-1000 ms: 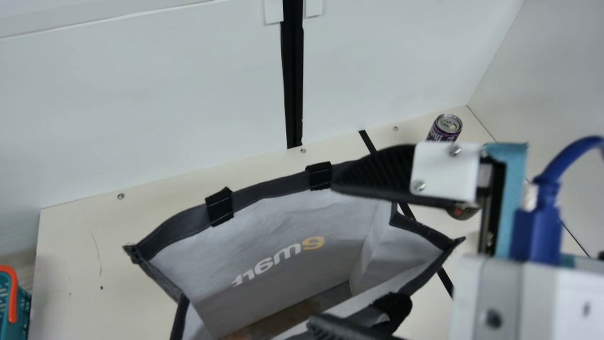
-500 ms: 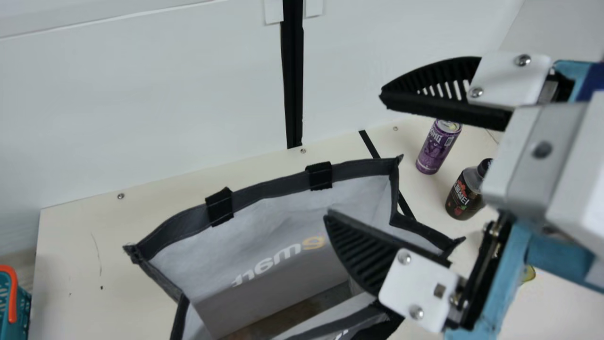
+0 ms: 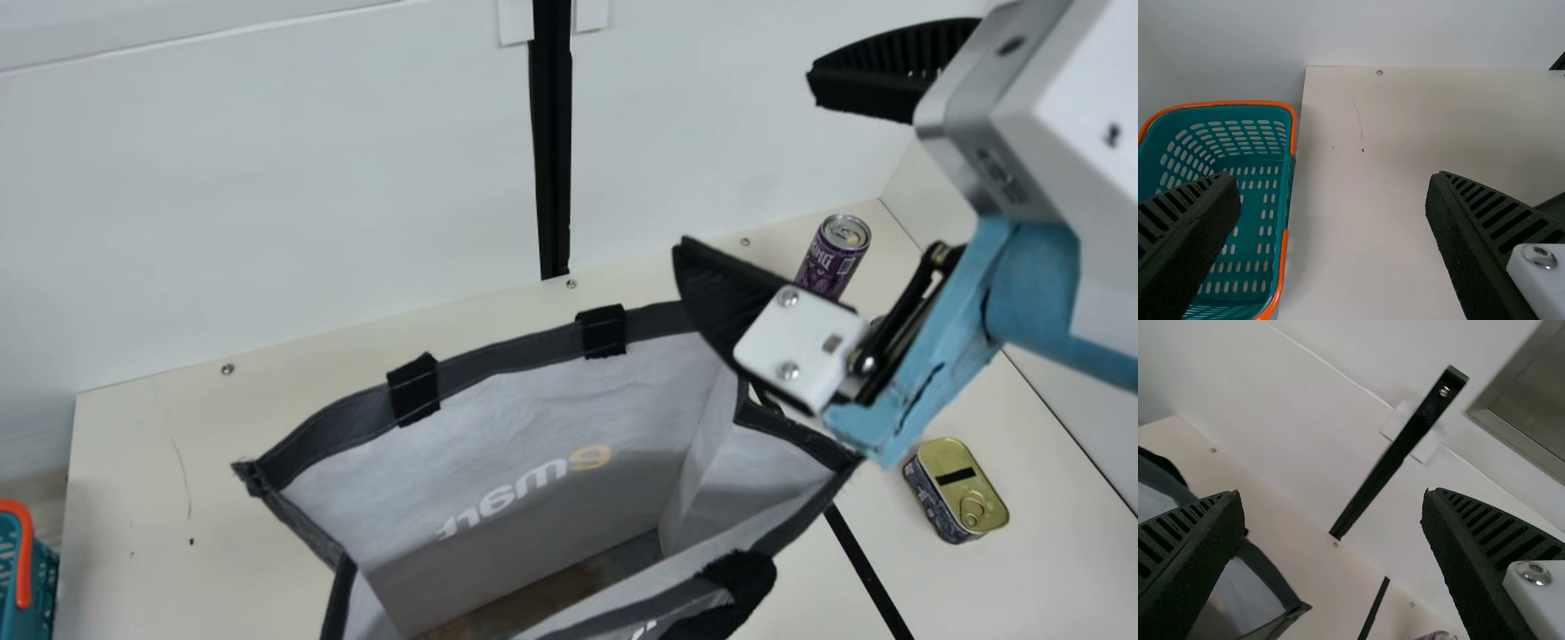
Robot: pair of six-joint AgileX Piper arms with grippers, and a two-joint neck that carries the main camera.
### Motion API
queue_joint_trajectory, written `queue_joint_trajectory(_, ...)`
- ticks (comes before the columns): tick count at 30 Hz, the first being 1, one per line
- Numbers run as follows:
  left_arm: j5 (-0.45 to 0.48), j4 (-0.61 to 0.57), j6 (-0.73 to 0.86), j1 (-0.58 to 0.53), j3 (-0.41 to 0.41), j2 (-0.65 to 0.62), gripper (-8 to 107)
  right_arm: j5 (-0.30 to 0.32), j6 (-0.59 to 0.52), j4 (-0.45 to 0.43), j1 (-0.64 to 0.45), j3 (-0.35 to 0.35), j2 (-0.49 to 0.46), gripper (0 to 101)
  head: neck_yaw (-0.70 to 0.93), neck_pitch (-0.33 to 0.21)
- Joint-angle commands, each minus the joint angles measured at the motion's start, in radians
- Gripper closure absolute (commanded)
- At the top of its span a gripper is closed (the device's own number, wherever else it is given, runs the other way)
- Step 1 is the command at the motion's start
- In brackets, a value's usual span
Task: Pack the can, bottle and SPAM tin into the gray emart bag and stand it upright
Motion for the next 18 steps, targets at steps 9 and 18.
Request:
queue_joint_trajectory(9,0.000,0.000,0.000,0.000,0.000,0.000,9,0.001,-0.039,0.081,-0.260,-0.001,0.041,6,-0.002,-0.023)
queue_joint_trajectory(18,0.000,0.000,0.000,0.000,0.000,0.000,9,0.001,-0.022,0.045,-0.362,0.033,0.053,6,-0.002,-0.023)
